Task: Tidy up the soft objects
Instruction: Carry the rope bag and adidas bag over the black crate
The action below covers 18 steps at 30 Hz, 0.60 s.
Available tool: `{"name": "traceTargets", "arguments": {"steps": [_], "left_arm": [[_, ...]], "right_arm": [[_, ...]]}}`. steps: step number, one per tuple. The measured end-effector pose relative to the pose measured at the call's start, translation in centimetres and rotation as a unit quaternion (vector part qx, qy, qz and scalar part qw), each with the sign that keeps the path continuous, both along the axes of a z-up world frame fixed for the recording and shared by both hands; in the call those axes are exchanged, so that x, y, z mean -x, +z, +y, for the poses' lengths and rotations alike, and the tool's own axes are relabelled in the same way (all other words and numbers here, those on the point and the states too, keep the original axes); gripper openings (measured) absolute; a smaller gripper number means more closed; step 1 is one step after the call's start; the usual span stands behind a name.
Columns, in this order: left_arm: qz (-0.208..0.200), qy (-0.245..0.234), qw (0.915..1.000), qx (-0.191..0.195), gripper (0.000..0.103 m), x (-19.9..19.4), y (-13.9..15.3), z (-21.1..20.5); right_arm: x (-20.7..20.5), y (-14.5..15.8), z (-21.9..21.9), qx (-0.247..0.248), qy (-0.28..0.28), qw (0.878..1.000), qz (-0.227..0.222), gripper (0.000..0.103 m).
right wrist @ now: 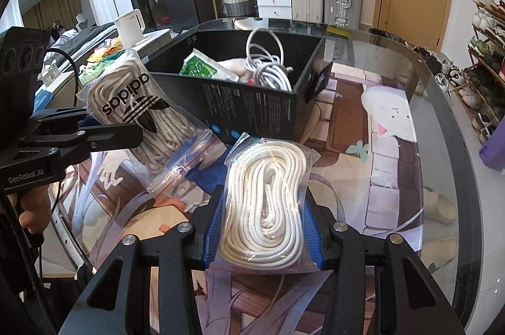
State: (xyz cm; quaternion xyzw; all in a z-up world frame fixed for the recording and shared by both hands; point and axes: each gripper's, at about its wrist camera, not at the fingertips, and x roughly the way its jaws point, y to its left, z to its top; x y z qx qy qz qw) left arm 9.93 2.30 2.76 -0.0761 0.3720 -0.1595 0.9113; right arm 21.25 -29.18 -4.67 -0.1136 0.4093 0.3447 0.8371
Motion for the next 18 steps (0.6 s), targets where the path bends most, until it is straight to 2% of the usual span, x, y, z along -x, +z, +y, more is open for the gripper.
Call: {"name": "traceTargets", "arguments": {"steps": [18], "left_arm": [[-0.056,0.019,0.9981,0.016,0.018,2.0,4.1,1.5]], "right_arm": [[1.9,3.6,-0.6,-0.053,0.015,0.998,-0.037,0.045]]}}
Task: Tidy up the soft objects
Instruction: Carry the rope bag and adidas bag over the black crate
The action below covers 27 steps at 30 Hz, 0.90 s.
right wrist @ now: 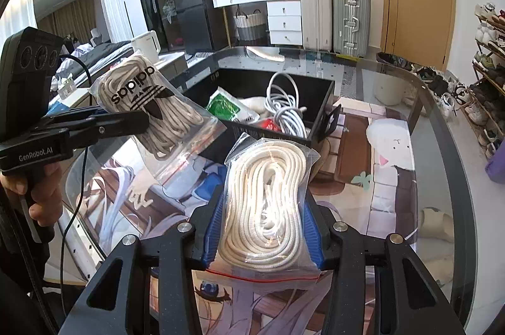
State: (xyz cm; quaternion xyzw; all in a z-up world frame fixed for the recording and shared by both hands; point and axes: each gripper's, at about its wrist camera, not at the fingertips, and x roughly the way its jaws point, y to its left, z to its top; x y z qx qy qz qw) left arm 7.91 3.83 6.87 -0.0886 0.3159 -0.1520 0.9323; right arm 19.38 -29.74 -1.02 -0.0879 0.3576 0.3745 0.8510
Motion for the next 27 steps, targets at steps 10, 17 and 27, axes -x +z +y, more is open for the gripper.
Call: {"name": "traceTargets", "arguments": {"steps": [10,17,27], "left_arm": [[-0.008,0.018,0.9997,0.016,0.018,-1.3,1.1,1.1],[0.001,0.03,0.999,0.032,0.018,-3.4,0.5,1.6],[0.005,0.051,0.9974,0.05,0.018,-6.8,0.1,2.8]], "right_arm": [[-0.1,1.9,-0.4,-0.036,-0.014,0.999,-0.021,0.045],[-0.9,3.2,-0.4,-0.047,-0.022,0.998,-0.031,0.045],[-2.8,4.0,1.1,-0.048,-0.021,0.998,-0.038,0.045]]}}
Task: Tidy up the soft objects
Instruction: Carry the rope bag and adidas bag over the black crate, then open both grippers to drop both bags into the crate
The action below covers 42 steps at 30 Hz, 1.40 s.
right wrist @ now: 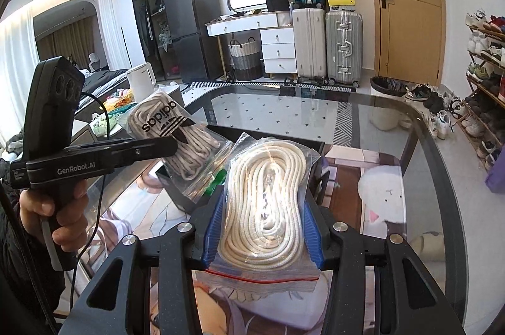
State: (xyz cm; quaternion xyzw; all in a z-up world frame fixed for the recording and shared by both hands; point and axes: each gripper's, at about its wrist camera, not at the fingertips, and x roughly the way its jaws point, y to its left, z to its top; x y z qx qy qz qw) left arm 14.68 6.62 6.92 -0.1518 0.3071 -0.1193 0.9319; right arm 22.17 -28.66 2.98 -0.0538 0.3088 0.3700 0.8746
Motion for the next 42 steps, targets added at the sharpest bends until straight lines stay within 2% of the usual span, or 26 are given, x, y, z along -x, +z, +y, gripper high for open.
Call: {"name": "traceTargets", "arguments": {"steps": [7,14,15,18,23,26,27,28,31,34,38,39,42], "left_arm": [[0.016,0.007,0.9997,0.016,0.018,-2.7,-1.2,0.7],[0.047,-0.011,0.9985,0.025,0.018,-4.2,-3.5,-0.5],[0.053,-0.015,0.9982,0.024,0.018,-4.4,-3.9,-0.7],[0.045,-0.017,0.9987,-0.015,0.018,-4.1,-4.0,-1.9],[0.055,-0.025,0.998,-0.018,0.021,-4.1,-3.9,-1.8],[0.052,-0.028,0.9979,-0.026,0.029,-3.8,-3.7,-1.7],[0.049,-0.026,0.9979,-0.033,0.039,-3.6,-3.5,-1.8],[0.045,-0.023,0.9979,-0.04,0.053,-3.3,-3.3,-1.7],[0.037,-0.023,0.9977,-0.053,0.054,-2.6,-2.8,-1.6],[0.036,-0.017,0.9971,-0.066,0.054,-2.3,-2.5,-1.4],[0.033,-0.014,0.9964,-0.077,0.058,-1.7,-2.3,-1.0],[0.029,-0.017,0.9964,-0.077,0.062,-1.5,-2.2,-1.0],[0.013,-0.006,0.9957,-0.091,0.1,-0.6,-1.9,-1.0]], "right_arm": [[-1.4,0.5,1.0,0.003,0.005,1.0,-0.002,0.045],[-2.9,1.3,2.6,-0.002,0.008,1.0,-0.011,0.045],[-3.0,1.4,3.0,0.0,0.008,1.0,-0.013,0.045],[-3.6,1.6,3.9,0.003,0.012,1.0,-0.015,0.045],[-4.6,1.4,5.9,0.007,0.023,1.0,-0.015,0.045],[-5.1,1.3,6.8,0.009,0.028,0.999,-0.015,0.045],[-5.3,1.2,7.0,0.01,0.027,0.999,-0.016,0.045],[-5.4,1.1,7.2,0.012,0.027,0.999,-0.016,0.045],[-5.7,1.0,7.3,0.009,0.027,1.0,-0.014,0.045],[-6.0,0.9,7.3,0.006,0.026,1.0,-0.01,0.052],[-5.8,1.2,6.6,-0.002,0.019,1.0,-0.015,0.077],[-5.7,1.3,6.2,-0.004,0.017,1.0,-0.02,0.079],[-5.2,1.5,5.4,-0.001,0.008,1.0,-0.026,0.087]]}}
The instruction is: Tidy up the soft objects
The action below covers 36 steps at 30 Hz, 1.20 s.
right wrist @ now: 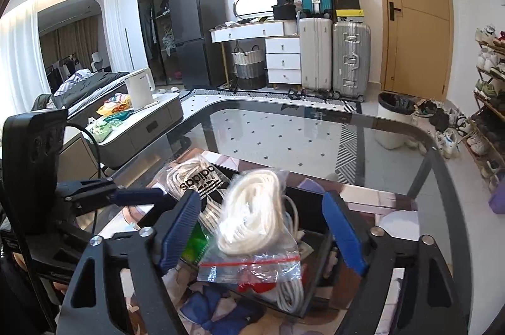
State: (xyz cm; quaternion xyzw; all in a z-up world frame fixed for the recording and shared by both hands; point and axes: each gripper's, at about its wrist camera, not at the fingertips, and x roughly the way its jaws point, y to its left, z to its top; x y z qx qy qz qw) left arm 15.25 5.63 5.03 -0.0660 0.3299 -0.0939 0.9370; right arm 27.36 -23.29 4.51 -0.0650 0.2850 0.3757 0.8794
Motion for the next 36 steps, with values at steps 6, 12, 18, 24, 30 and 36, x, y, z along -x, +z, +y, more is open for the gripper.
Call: {"name": "traceTargets", "arguments": {"steps": [6,12,18,24,30,36], "left_arm": [[-0.022,0.026,0.9991,-0.026,0.103,1.6,0.3,0.6],[-0.045,0.047,0.9971,-0.04,0.103,2.8,-0.1,1.1],[-0.062,0.067,0.9943,-0.055,0.103,4.0,-1.6,1.6],[-0.064,0.088,0.9931,-0.045,0.103,4.2,-1.9,1.7],[-0.065,0.106,0.9911,-0.048,0.103,4.6,-2.4,1.5],[-0.07,0.116,0.9893,-0.056,0.103,4.6,-2.8,1.6]], "right_arm": [[0.8,-0.2,-1.7,0.001,-0.009,1.0,0.003,0.099],[2.6,-1.0,-2.8,0.002,-0.011,1.0,-0.002,0.102],[4.5,-2.0,-3.6,-0.001,-0.017,1.0,-0.016,0.102],[5.1,-3.3,-3.9,-0.011,-0.019,1.0,-0.007,0.102],[5.7,-3.8,-4.0,-0.015,-0.021,0.999,-0.024,0.102],[6.1,-3.7,-4.4,-0.026,-0.02,0.999,-0.033,0.102]]}}
